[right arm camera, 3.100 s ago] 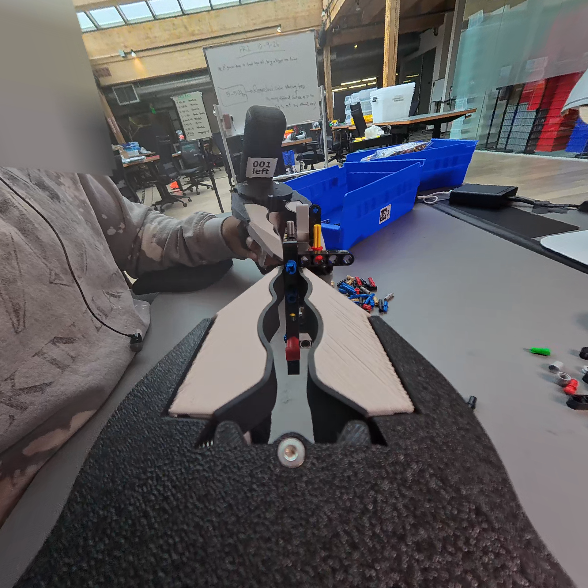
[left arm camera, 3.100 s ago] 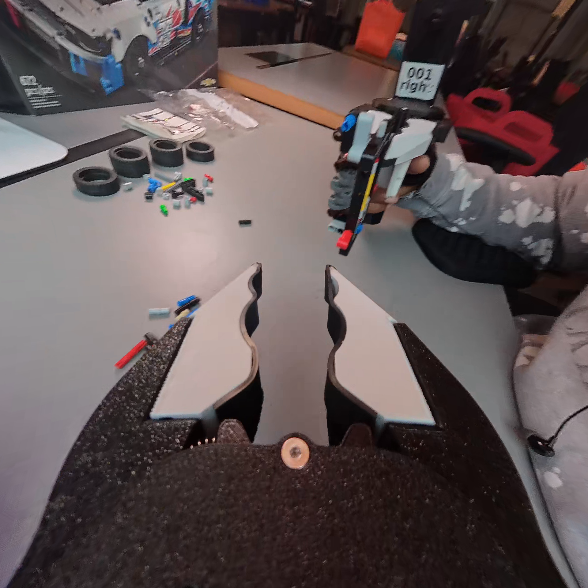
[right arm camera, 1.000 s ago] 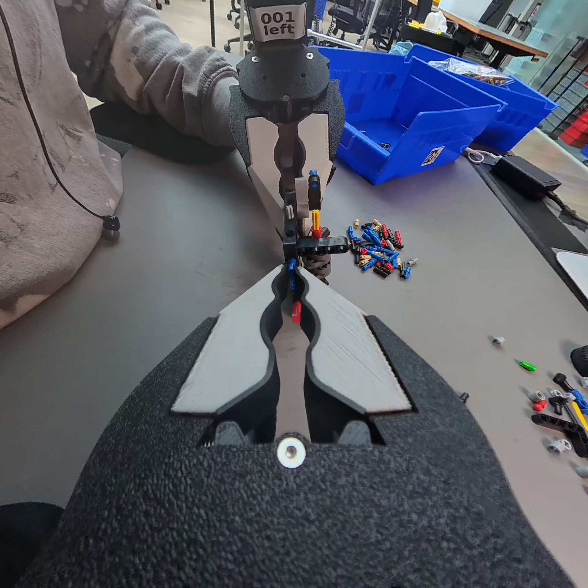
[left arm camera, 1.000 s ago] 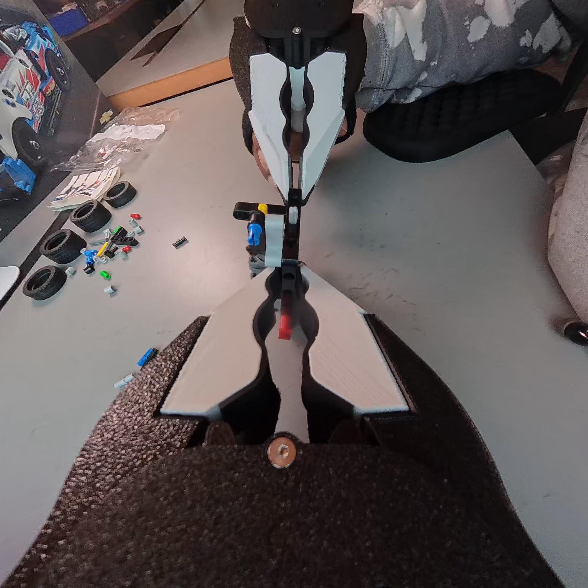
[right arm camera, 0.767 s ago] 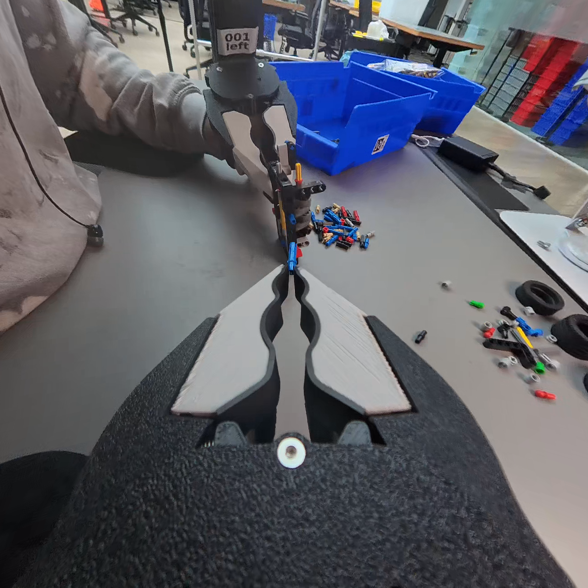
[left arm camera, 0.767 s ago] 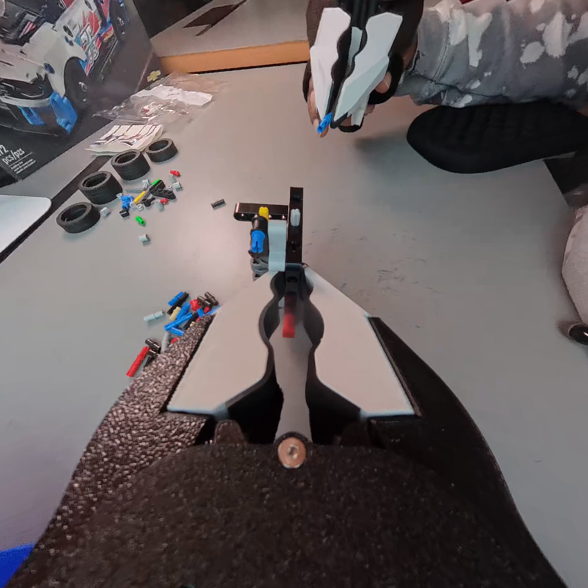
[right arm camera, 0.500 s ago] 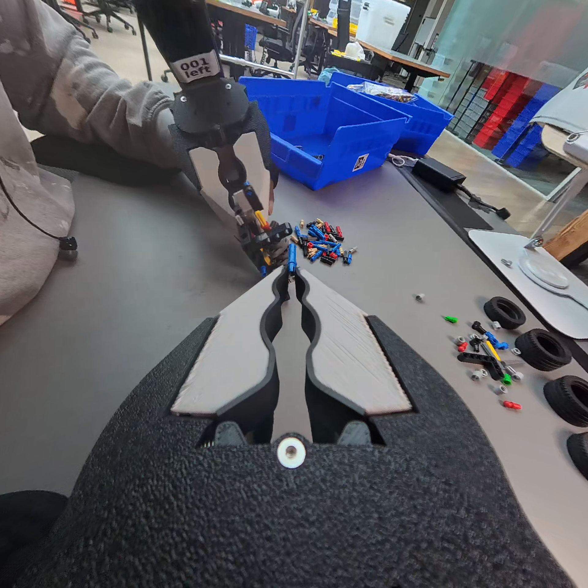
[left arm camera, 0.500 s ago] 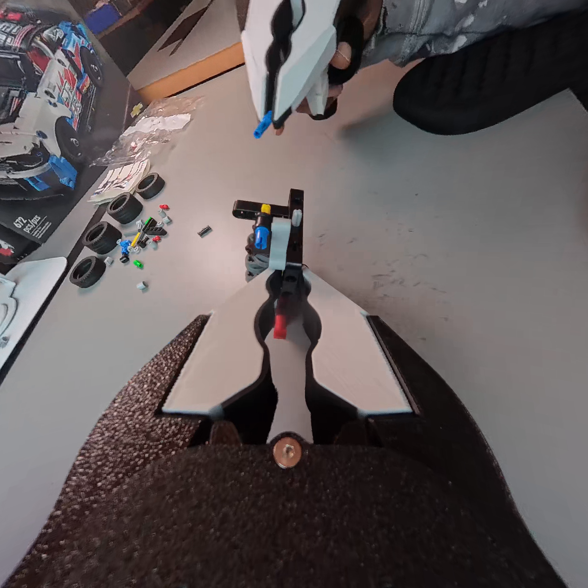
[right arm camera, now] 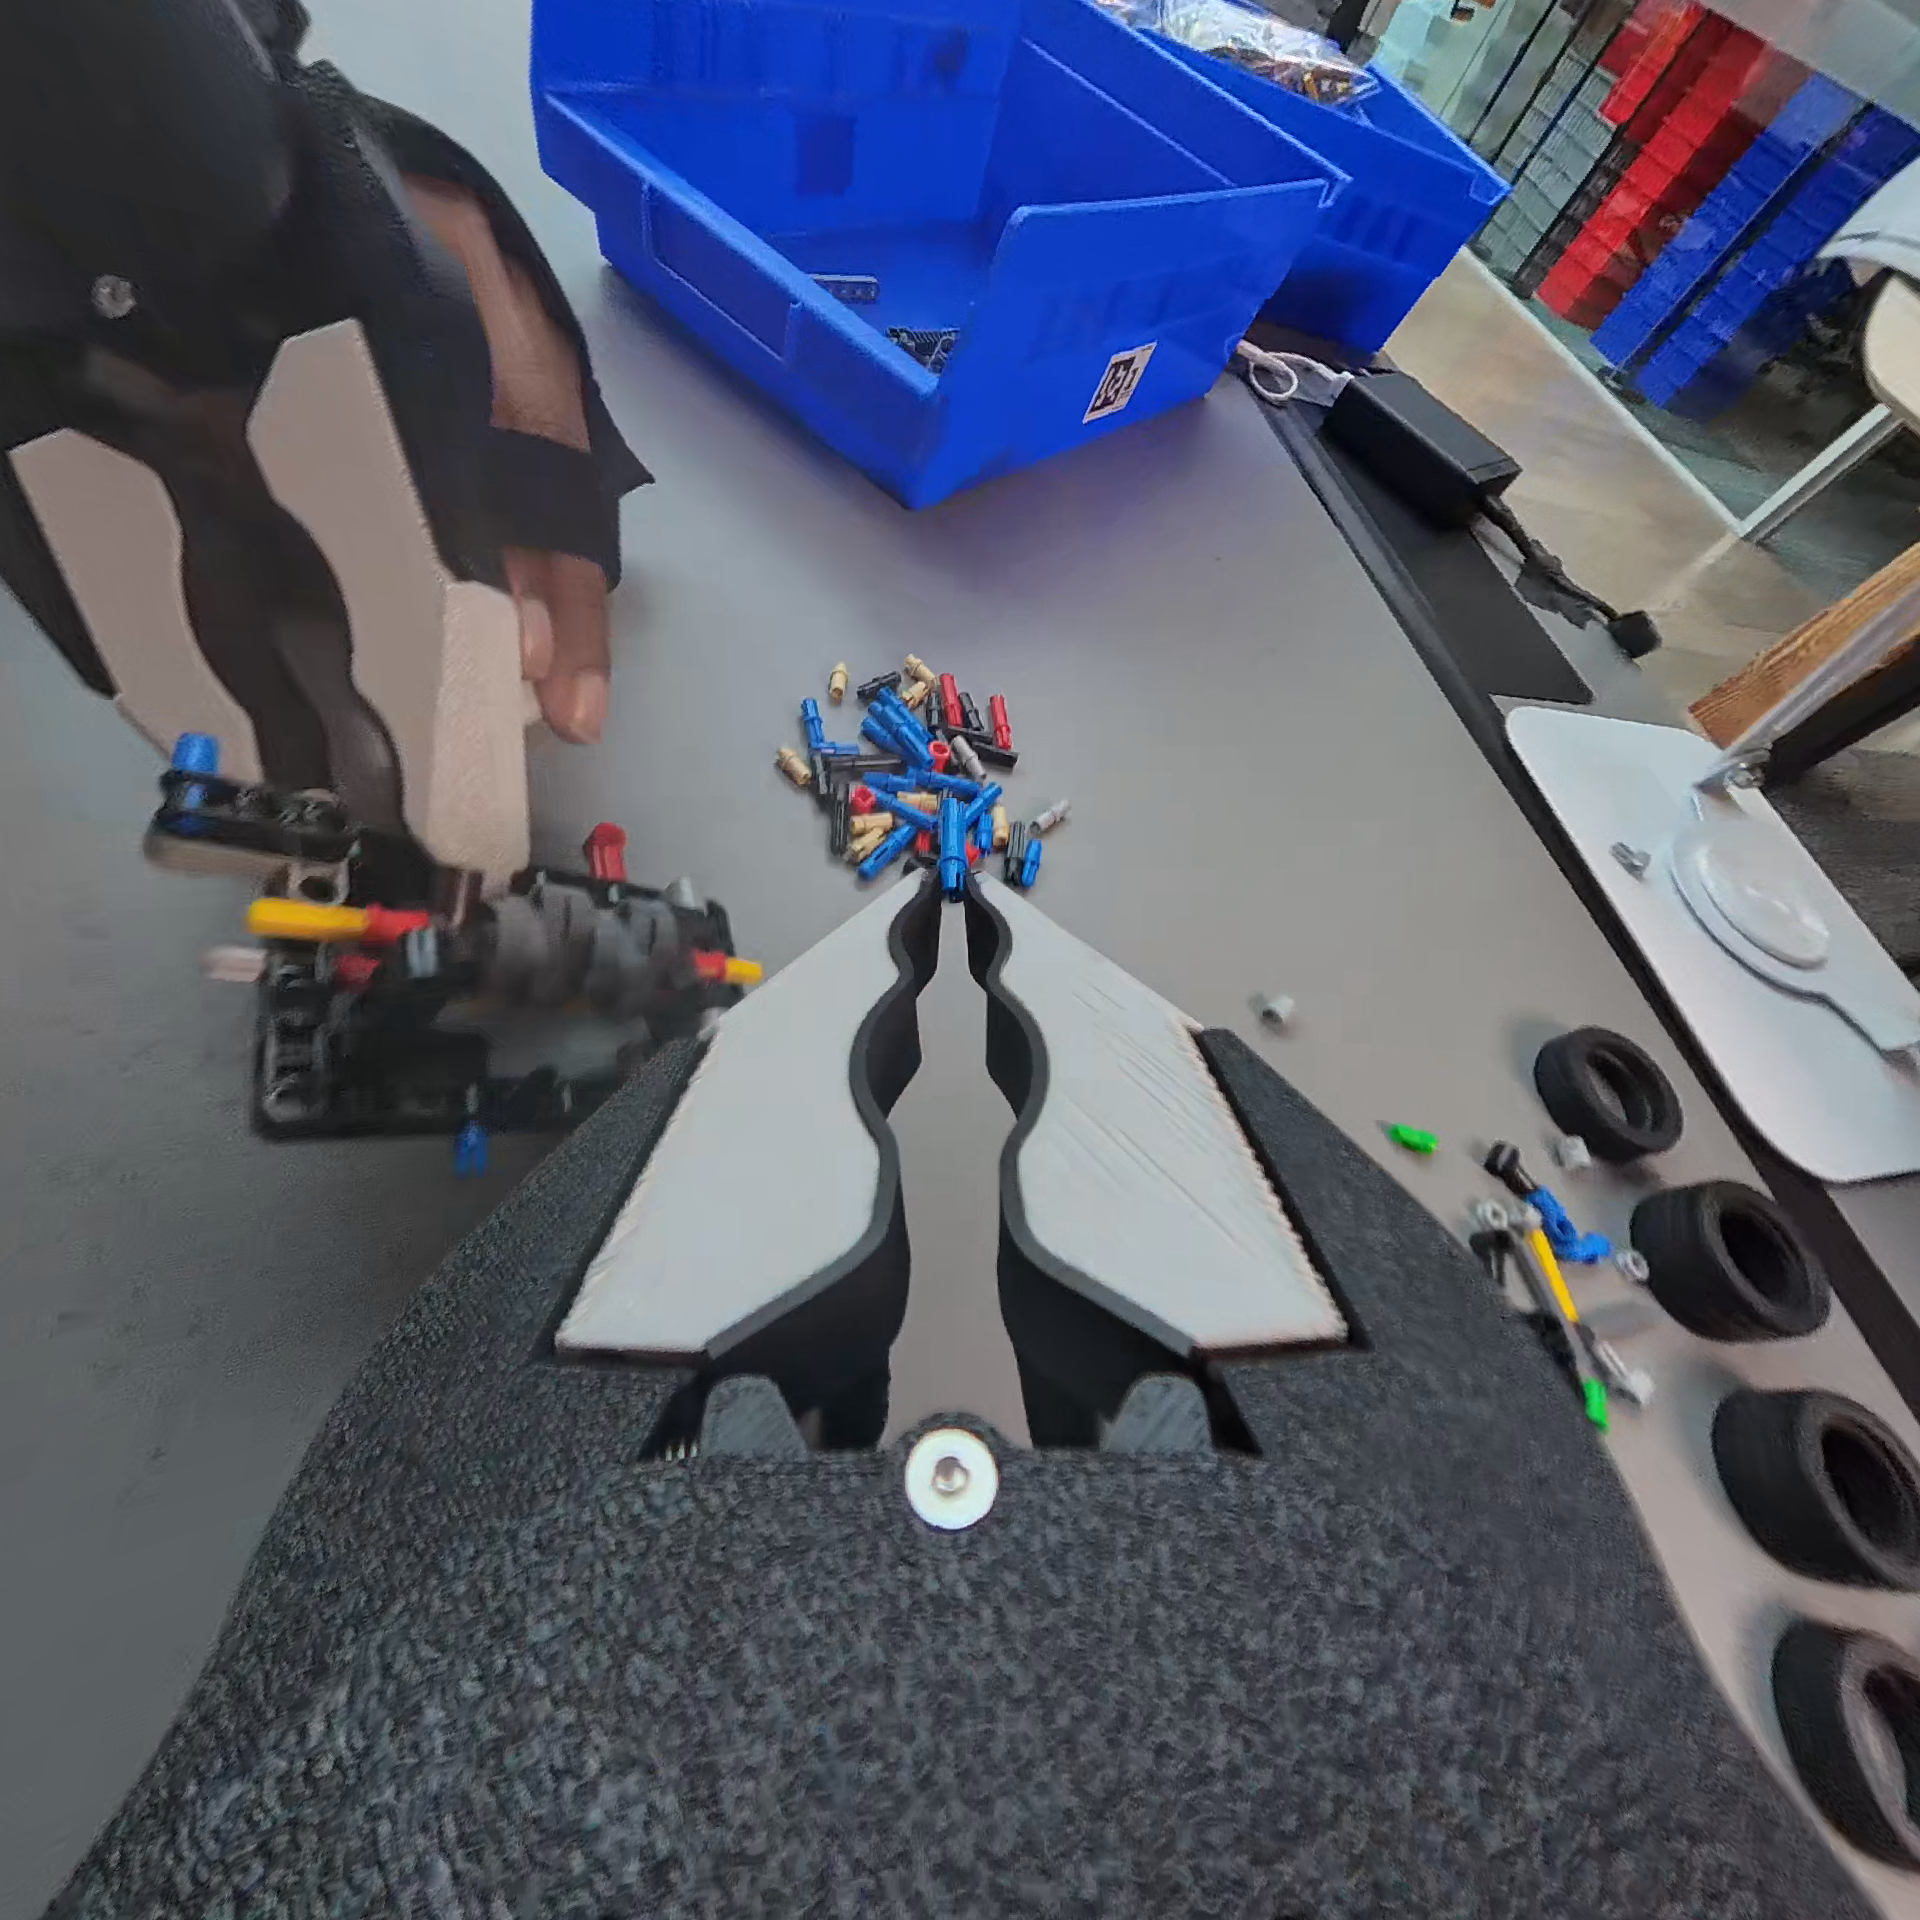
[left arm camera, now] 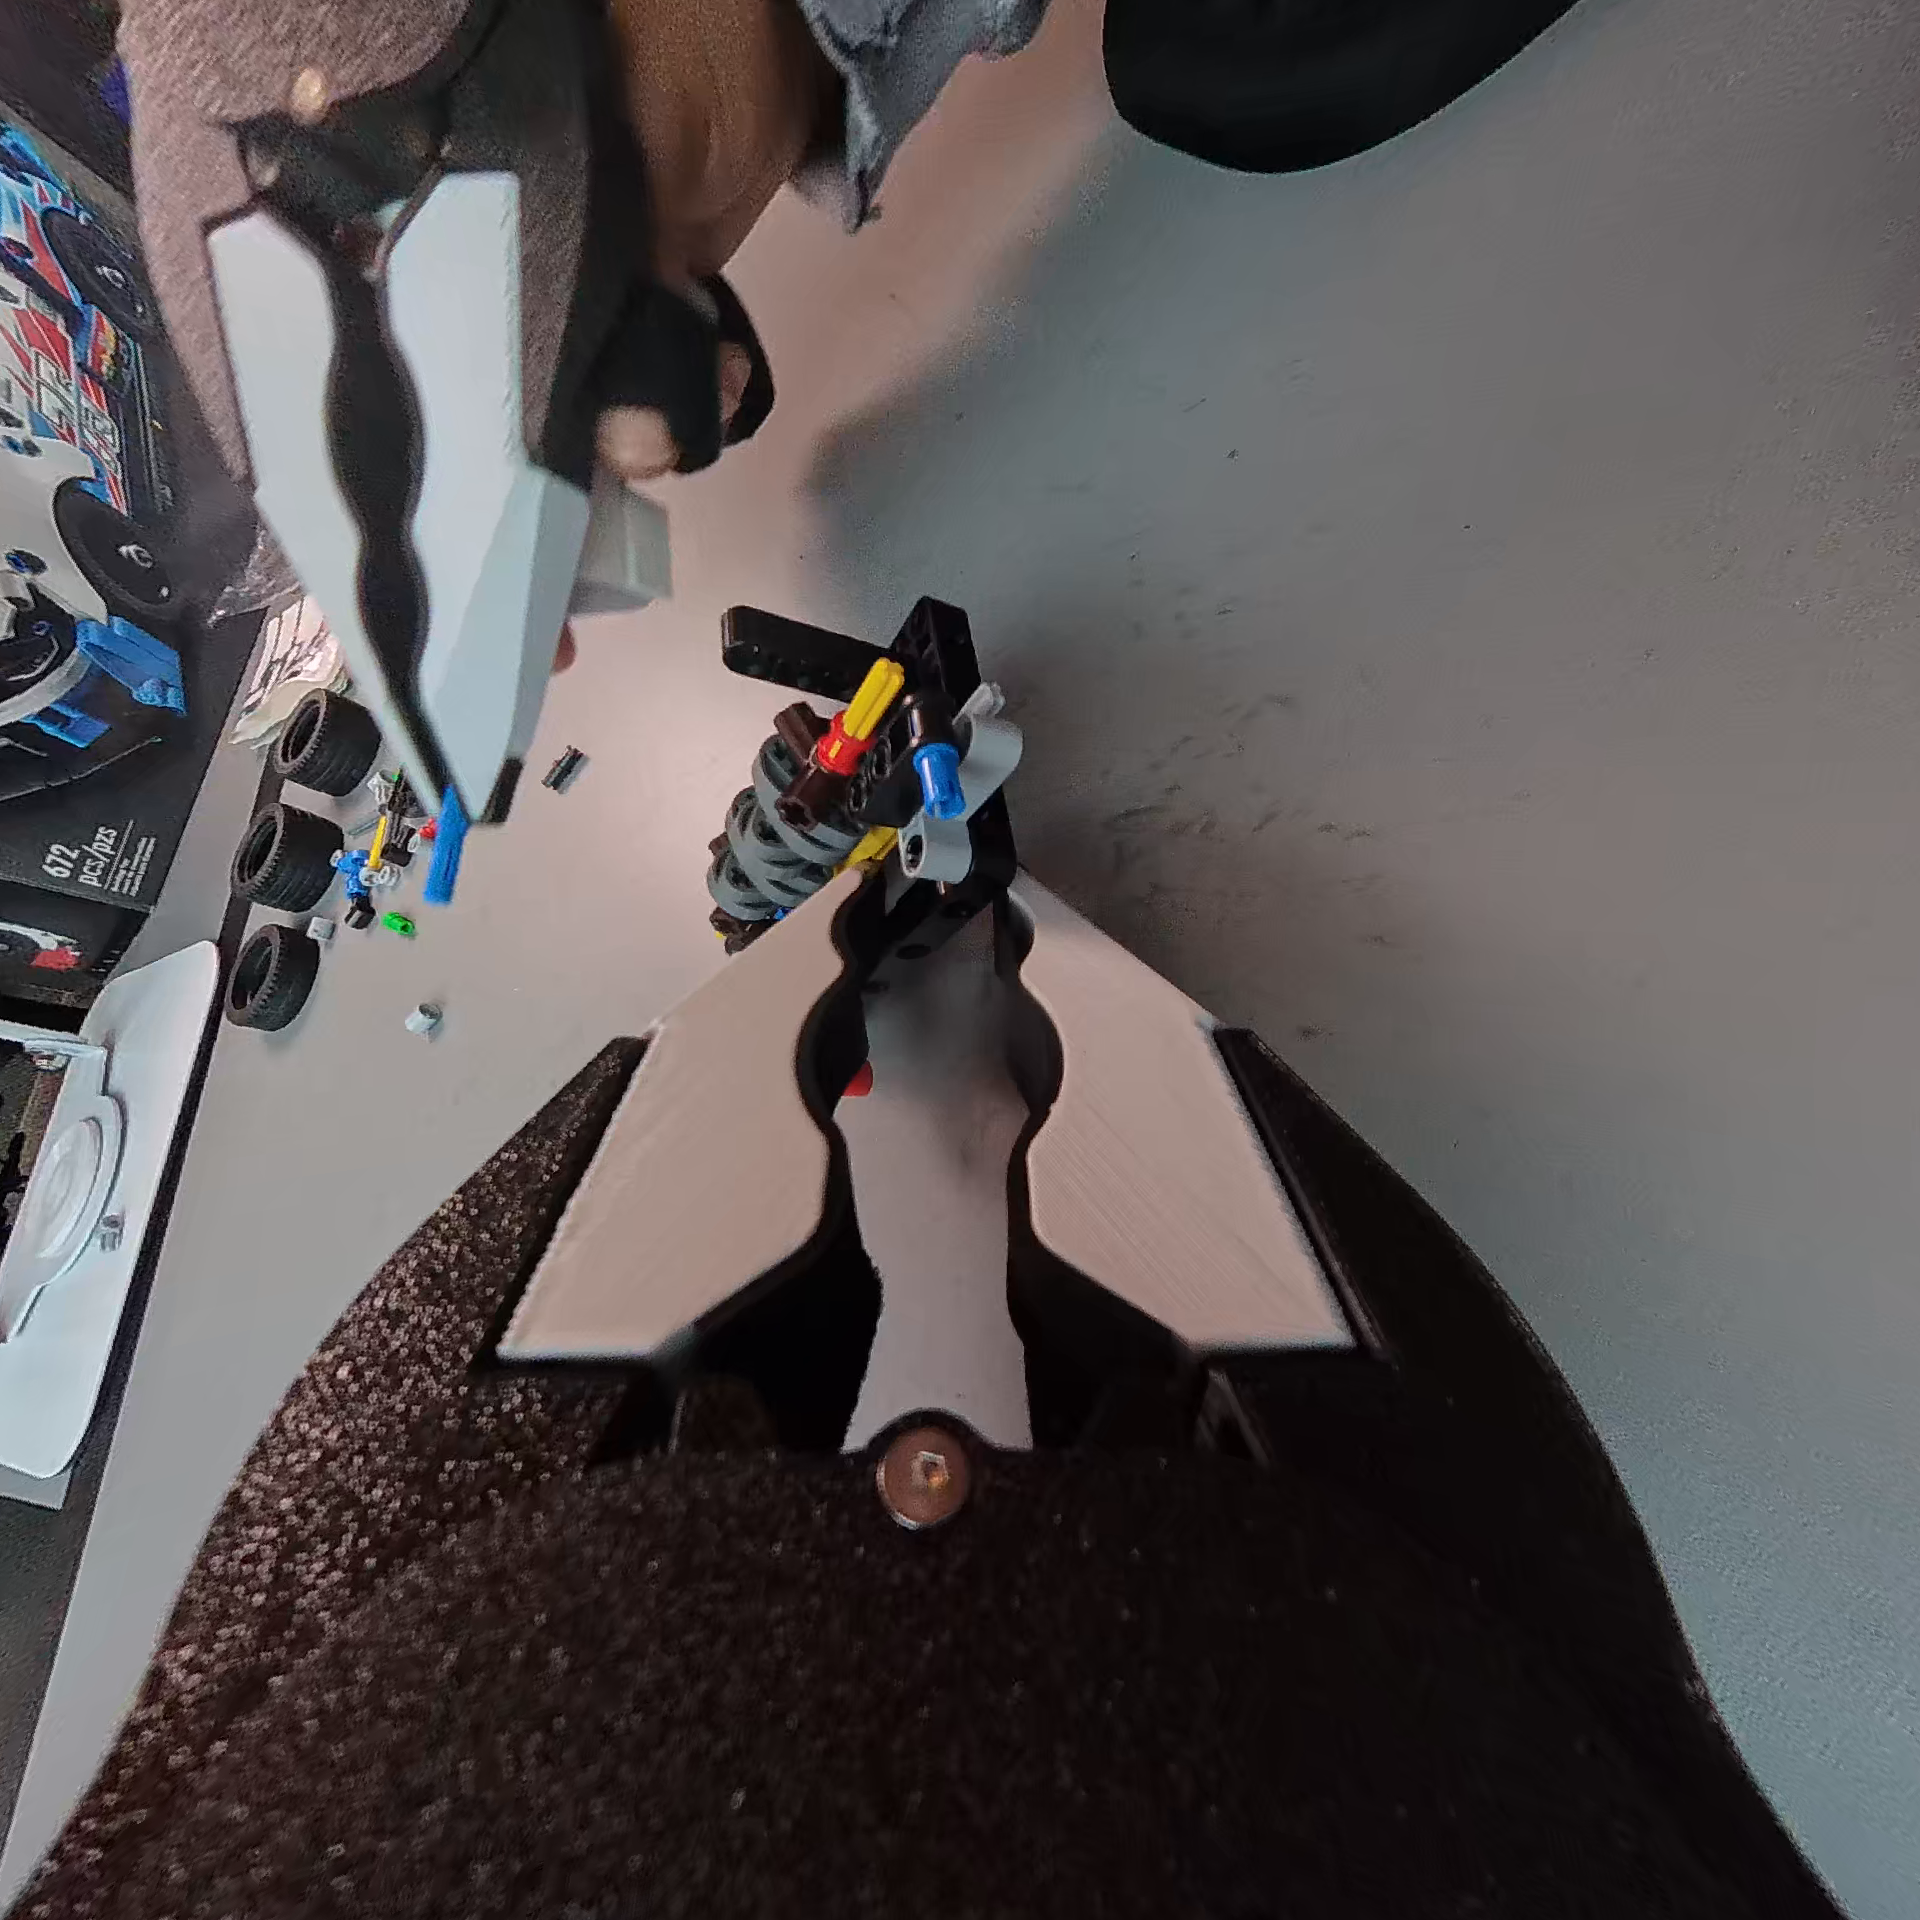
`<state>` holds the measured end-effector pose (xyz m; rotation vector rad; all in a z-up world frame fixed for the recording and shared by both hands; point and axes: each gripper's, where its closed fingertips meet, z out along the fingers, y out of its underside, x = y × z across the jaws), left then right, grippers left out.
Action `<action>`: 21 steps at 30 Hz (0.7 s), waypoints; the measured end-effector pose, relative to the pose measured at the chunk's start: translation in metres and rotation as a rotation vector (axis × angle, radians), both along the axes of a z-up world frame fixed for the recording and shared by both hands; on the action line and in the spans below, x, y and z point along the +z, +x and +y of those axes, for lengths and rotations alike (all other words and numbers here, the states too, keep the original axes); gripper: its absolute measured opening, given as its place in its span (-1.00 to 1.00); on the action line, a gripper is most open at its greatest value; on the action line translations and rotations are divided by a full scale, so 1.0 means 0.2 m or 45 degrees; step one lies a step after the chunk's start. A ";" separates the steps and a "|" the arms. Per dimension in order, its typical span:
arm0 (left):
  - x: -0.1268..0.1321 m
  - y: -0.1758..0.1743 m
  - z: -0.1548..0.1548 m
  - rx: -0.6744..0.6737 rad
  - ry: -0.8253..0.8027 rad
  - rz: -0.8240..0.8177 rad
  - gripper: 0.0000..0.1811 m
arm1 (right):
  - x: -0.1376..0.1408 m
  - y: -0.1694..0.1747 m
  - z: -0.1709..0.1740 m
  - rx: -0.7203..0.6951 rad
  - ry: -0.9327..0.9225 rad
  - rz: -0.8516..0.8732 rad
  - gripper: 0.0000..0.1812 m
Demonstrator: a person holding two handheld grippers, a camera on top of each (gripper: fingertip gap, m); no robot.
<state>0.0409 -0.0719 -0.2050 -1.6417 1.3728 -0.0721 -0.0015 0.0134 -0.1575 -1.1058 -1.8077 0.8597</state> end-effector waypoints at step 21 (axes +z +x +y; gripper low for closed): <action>0.08 -0.03 -0.03 -0.025 -0.122 -0.230 -0.80 | 0.13 0.25 -0.19 0.316 -0.249 -0.081 -0.82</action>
